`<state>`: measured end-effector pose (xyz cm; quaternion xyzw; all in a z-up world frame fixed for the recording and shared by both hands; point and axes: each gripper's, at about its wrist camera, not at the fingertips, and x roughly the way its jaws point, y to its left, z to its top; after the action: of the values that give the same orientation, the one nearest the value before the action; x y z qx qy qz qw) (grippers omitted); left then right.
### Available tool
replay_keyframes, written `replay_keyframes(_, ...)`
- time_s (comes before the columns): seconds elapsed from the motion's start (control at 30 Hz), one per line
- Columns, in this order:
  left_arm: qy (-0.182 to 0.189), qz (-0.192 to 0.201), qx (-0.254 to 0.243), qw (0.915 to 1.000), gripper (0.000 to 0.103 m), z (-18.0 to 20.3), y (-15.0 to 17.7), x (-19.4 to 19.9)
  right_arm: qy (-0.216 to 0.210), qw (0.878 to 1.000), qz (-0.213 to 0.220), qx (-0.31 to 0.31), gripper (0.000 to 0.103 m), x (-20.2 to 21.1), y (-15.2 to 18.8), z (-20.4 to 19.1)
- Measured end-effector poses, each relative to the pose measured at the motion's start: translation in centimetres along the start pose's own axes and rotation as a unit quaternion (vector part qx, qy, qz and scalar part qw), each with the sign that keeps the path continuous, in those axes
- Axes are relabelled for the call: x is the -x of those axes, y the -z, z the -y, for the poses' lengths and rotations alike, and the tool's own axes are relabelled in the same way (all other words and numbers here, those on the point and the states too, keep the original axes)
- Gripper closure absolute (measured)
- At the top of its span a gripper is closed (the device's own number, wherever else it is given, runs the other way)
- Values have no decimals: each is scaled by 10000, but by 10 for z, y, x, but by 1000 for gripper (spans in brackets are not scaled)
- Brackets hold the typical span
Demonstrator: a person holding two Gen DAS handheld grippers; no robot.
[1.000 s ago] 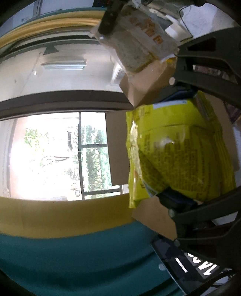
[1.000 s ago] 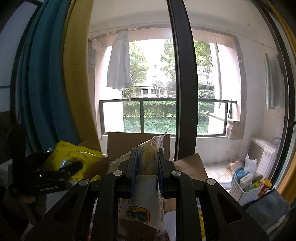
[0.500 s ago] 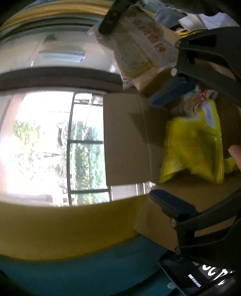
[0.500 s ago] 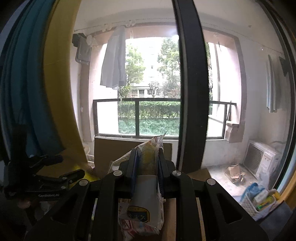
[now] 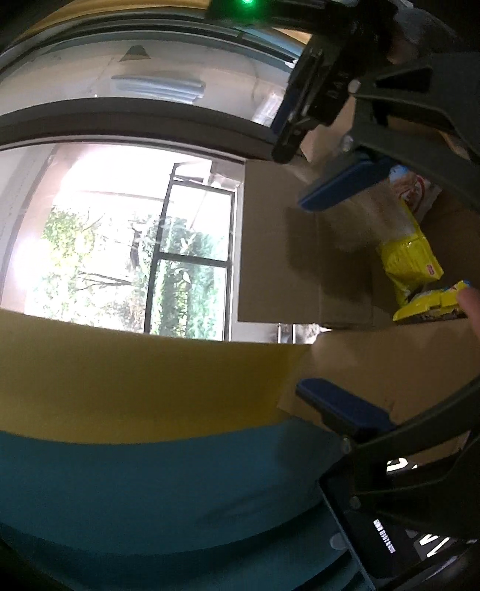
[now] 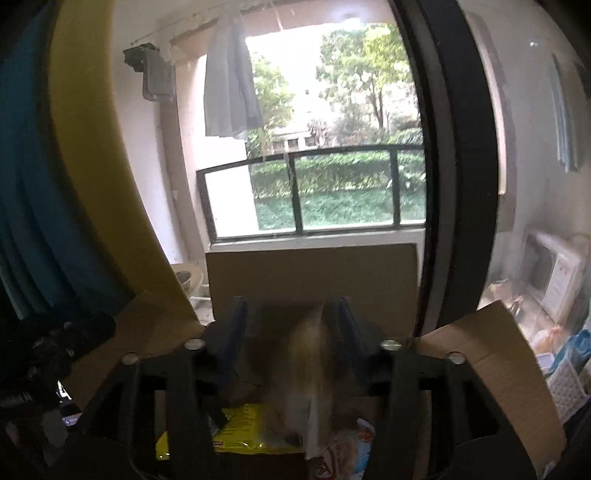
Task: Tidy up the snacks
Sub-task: 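Carry both bags into the cardboard box and open both grippers, then move both grippers back over the snack pile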
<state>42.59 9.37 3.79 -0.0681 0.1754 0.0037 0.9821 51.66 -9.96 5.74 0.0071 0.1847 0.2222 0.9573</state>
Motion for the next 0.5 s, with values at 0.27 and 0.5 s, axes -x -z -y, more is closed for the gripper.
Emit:
replay_keyframes(0.27, 105, 75, -58, 9999, 10, 10, 5, 13, 247, 9995, 113, 172, 48, 45, -1, 0)
replay_keyframes(0.5, 268, 14, -227, 9994, 10, 32, 10, 35, 309, 9990, 209, 231, 48, 87, -6, 4)
